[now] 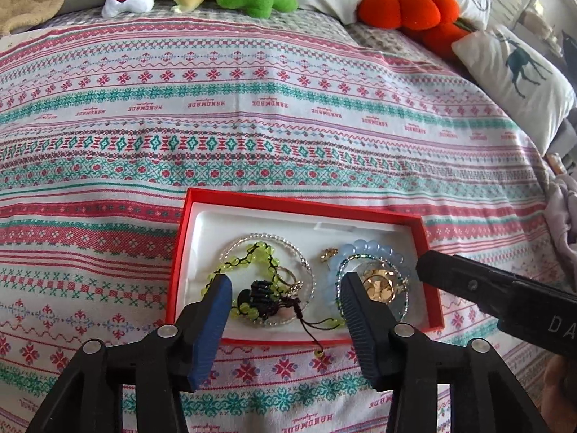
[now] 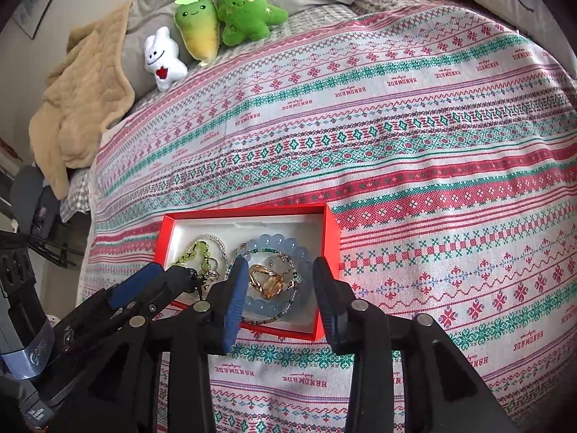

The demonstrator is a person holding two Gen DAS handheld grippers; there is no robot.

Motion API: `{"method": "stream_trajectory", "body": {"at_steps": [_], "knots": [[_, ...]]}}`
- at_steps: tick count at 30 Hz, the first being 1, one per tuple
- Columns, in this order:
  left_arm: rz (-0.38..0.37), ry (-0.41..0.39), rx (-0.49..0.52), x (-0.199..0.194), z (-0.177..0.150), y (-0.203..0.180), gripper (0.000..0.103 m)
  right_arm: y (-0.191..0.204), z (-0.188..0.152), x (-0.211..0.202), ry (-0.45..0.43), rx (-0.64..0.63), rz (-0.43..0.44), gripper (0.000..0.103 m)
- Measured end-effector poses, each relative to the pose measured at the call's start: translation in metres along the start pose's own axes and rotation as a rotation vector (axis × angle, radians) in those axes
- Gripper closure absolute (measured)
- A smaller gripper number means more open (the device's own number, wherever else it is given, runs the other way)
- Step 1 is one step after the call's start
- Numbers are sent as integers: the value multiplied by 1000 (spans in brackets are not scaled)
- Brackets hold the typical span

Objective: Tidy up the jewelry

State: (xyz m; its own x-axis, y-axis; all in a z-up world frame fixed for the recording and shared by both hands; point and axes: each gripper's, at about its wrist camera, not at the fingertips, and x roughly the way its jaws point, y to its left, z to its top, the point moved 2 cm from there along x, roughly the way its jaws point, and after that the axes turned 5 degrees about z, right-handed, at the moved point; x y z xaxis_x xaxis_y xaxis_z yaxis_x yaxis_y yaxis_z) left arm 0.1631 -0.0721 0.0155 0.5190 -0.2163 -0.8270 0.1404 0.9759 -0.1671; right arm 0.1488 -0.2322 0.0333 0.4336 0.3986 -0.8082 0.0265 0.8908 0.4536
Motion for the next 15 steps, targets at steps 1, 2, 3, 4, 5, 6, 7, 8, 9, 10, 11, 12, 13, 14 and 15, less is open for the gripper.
{"method": "stream_trajectory", "body": {"at_steps": [1,2,3,4,5,6,7,8,9,10,11,12,13,14,15], "knots": [[6,3,1,-2,-2,1,42,1,-1,-2,1,-4,3,61],[13,6,3,-4,-3,2,39,2,-1,-4,0,-9,2,60],[21,11,6,-6,-5,3,37,3,-3,-7,-1,-15,0,60],[28,14,8,-8,-8,3,36,4,-4,-9,-1,-21,-1,60],[34,16,11,-10,-10,3,33,6,-6,-11,-1,-27,-1,60],[42,19,14,-13,-13,4,28,7,-8,-14,1,-34,-4,59],[51,19,15,-15,-15,4,26,8,-10,-16,3,-41,-11,57],[61,17,16,-17,-18,5,21,9,-13,-18,5,-49,-18,55],[69,17,16,-19,-22,5,19,11,-16,-20,5,-58,-22,51],[78,23,20,-20,-25,5,18,12,-19,-22,7,-66,-27,48],[87,29,22,-21,-28,5,17,12,-22,-24,11,-74,-32,47],[96,34,26,-22,-32,5,15,13,-25,-25,14,-83,-39,46],[104,39,31,-23,-36,5,15,14,-28,-27,15,-90,-46,44],[115,45,35,-24,-40,5,13,14,-32,-29,16,-96,-54,44],[125,51,38,-24,-44,6,12,13,-35,-30,18,-101,-64,42]]}}
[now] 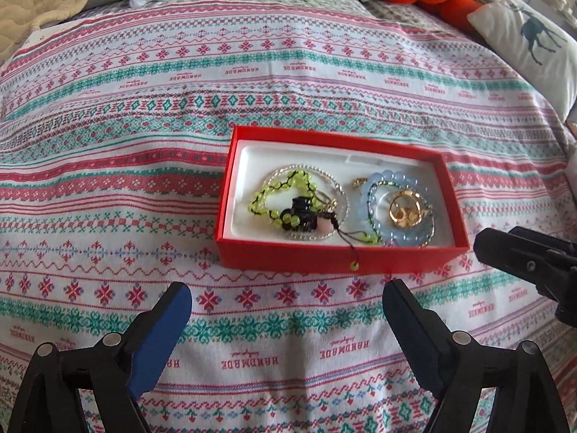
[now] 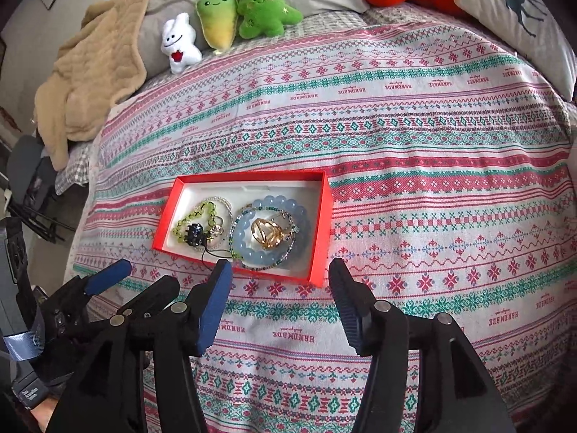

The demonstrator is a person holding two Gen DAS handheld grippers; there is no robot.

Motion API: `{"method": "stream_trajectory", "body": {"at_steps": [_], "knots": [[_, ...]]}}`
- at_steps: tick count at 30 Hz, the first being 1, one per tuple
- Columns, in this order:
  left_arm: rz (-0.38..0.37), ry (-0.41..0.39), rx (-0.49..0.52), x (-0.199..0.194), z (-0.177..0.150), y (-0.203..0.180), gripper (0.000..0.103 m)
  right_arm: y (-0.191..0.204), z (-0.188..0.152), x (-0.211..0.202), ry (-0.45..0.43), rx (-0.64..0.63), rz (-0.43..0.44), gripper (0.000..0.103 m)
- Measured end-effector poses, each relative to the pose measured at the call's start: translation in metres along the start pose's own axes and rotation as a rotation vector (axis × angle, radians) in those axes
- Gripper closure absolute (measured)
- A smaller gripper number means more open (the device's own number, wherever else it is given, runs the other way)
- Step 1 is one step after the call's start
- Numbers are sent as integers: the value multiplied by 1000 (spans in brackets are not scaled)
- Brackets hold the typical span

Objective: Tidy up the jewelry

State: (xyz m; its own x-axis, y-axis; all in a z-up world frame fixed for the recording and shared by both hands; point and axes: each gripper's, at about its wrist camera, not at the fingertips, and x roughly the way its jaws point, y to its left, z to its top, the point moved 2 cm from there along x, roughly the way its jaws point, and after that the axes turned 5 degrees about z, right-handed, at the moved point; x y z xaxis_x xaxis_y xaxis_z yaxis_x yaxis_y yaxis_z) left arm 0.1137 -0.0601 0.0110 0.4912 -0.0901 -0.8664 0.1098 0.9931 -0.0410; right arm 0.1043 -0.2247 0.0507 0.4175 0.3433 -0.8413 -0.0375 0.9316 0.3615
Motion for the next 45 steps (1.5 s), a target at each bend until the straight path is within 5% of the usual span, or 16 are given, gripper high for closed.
{"method": "stream_trajectory", "body": {"at_steps": [9,18,29,45], "knots": [[97,21,-26,-3,-35,12,1,-5,-33,-4,34,-19,-125,26],[131,36,1,-7,-57,9,1,-2,-65,1,81,-51,-220,5],[158,48,20,-4,-60,8,1,-5,-74,11,115,-97,-289,2],[163,35,13,-6,-60,9,1,3,-76,14,125,-113,-282,2]]}}
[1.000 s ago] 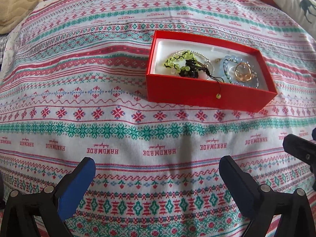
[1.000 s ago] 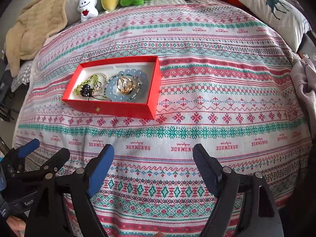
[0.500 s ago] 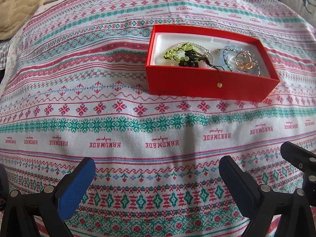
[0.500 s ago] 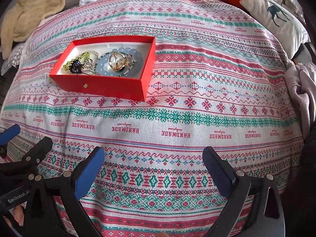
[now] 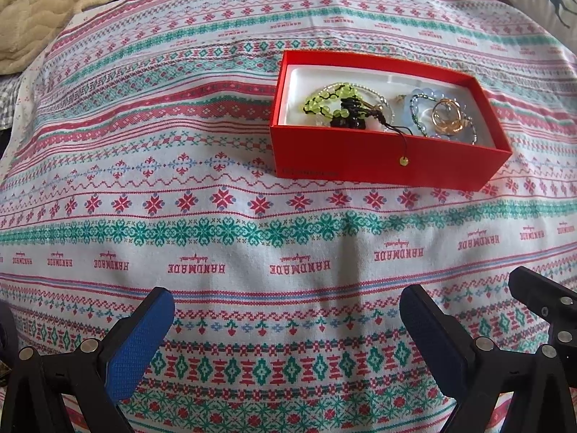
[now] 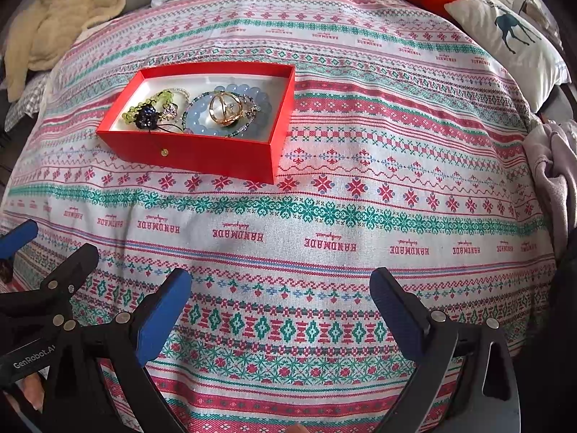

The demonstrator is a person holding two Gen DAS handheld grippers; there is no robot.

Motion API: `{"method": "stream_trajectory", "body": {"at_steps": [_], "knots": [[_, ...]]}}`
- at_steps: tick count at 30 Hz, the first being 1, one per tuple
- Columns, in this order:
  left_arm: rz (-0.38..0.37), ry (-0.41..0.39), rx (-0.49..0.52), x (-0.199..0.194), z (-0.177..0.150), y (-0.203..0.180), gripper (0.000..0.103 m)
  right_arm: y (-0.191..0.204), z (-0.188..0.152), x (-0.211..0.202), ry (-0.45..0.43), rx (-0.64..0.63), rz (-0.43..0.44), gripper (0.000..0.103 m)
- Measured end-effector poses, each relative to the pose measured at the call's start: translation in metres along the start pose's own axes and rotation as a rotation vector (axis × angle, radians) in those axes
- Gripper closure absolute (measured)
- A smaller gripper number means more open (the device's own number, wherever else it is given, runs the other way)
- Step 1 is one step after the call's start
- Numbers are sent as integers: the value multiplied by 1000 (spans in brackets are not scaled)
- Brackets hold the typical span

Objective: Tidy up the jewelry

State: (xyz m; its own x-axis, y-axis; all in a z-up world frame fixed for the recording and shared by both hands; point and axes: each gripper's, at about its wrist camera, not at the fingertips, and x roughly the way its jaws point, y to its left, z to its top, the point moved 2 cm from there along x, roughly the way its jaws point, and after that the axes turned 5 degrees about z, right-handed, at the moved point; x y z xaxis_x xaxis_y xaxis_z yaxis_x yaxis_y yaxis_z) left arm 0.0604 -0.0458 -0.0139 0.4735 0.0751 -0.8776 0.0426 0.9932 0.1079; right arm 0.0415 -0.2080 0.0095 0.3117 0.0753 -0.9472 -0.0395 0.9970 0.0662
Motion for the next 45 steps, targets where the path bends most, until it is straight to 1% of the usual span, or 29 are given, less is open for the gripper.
{"method": "stream_trajectory", "body": {"at_steps": [45], "knots": [[6,-3,5,1,1,7,1,2,-1,2,8,0,6,2]]}}
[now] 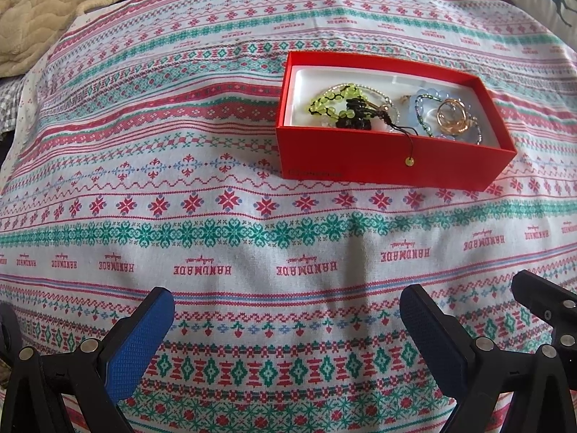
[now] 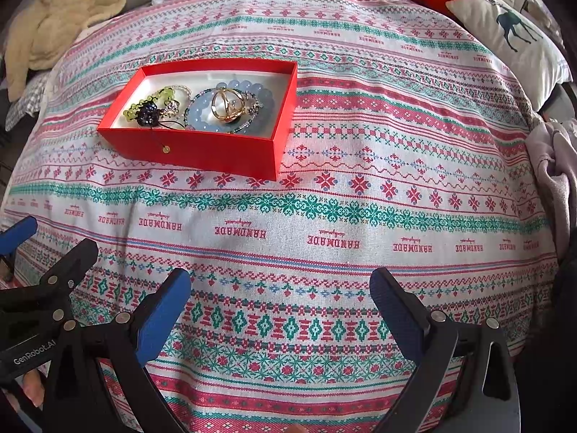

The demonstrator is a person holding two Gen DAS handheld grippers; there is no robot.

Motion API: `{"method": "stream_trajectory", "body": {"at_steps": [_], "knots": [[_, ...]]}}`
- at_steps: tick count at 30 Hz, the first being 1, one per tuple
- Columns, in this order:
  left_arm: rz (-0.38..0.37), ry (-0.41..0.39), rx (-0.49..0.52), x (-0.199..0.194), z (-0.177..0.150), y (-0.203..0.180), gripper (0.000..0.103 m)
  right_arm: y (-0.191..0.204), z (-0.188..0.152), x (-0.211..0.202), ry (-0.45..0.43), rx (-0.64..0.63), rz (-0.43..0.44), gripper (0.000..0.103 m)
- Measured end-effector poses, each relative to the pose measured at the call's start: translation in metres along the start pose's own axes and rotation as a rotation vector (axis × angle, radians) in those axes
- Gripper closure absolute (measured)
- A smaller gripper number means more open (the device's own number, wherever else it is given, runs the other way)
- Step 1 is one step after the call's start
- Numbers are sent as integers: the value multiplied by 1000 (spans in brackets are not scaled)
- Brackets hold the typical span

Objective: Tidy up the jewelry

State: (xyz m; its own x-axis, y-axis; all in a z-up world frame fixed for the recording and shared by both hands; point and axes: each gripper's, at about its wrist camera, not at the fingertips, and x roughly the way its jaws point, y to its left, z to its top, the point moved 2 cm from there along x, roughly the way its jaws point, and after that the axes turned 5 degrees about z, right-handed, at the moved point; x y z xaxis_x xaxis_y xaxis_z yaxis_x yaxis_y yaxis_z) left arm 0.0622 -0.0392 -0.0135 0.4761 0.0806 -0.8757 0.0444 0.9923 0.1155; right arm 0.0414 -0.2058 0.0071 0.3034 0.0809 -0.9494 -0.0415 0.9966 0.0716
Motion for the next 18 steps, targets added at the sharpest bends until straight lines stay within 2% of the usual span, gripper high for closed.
{"method": "stream_trajectory", "body": {"at_steps": [18], "knots": [[5,-1,0,1,-5,3,1,2,-2,1,-2,-6,-2,2]]}}
